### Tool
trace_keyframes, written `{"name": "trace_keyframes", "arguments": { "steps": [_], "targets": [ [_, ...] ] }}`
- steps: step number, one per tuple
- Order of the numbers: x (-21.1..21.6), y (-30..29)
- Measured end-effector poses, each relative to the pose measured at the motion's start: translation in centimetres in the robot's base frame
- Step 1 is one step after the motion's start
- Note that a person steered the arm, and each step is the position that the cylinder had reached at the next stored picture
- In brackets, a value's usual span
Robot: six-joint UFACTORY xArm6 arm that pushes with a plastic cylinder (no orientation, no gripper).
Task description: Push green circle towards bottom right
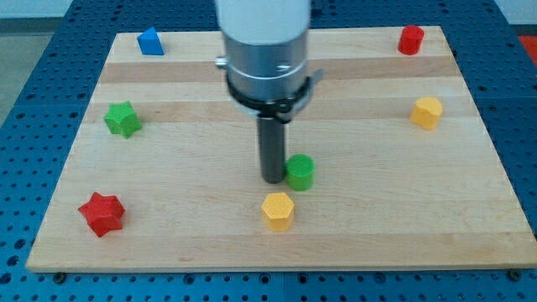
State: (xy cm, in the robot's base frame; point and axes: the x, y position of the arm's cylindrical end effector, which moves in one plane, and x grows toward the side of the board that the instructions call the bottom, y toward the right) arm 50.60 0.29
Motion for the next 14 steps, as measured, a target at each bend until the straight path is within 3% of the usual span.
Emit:
{"name": "trace_keyframes", "arguments": {
  "steps": [3,8,14],
  "targets": [
    [-1.7,6.4],
    [3.8,14.1],
    [4.9,14.8]
  ]
}}
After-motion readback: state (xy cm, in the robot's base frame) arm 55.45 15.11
